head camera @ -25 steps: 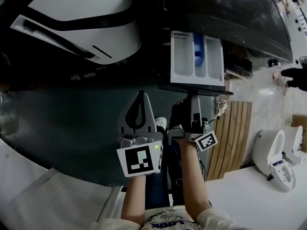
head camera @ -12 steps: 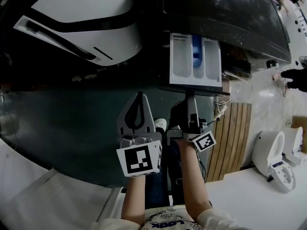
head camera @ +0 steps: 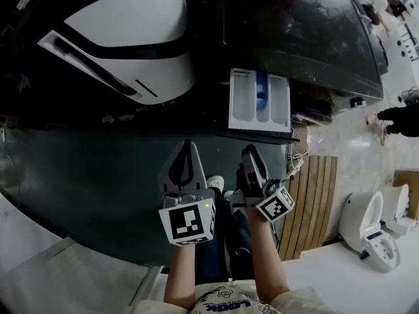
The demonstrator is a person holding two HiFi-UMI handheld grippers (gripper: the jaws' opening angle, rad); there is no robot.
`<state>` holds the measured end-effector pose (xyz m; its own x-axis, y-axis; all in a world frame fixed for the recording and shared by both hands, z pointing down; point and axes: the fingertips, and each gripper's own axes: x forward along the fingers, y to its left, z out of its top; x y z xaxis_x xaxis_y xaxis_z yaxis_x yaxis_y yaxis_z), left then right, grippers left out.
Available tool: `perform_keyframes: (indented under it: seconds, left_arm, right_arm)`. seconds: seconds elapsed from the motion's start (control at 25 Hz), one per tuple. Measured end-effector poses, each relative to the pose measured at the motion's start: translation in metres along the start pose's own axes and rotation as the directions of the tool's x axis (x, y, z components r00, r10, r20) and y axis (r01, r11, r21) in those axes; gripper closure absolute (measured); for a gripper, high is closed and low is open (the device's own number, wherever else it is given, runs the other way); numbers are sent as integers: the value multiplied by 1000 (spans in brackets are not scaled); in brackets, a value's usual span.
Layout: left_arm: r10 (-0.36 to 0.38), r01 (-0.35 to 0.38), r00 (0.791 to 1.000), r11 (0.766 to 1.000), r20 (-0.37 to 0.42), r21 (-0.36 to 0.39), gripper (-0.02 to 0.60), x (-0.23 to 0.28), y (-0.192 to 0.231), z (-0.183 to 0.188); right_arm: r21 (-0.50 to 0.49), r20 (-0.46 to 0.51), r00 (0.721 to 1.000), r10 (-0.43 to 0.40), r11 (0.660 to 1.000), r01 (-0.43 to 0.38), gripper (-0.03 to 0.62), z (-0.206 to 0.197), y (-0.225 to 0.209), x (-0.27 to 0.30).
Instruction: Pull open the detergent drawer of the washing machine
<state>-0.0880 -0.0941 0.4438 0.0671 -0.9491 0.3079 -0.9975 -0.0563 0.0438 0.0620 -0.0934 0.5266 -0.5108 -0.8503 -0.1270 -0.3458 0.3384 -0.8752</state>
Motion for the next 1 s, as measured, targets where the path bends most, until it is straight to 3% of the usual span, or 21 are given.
perform_keyframes:
  seconds: [0.16,0.28,0.6,1.0]
  left_arm:
    - [17,-17,1000,1000,8,2,568,-12,5,21]
    - [26,-26,999,1000,23,-1,568,-22,7,39]
    - [16,-16,998,1000,66,-4,568,-45,4,97]
    - [-7,4,989,1000,147,20,568,-79,-1,172]
  right_arm:
    - [-114,-48,997,-55,992,49,447,15,20,-9]
    - [-256,-56,990,-130,960,112,479,34,40,-13]
    - [-596,-42,970,-241,785,169,534,85,109,-4]
    - [-783,22,971,-240,600,165,580,136,202,17]
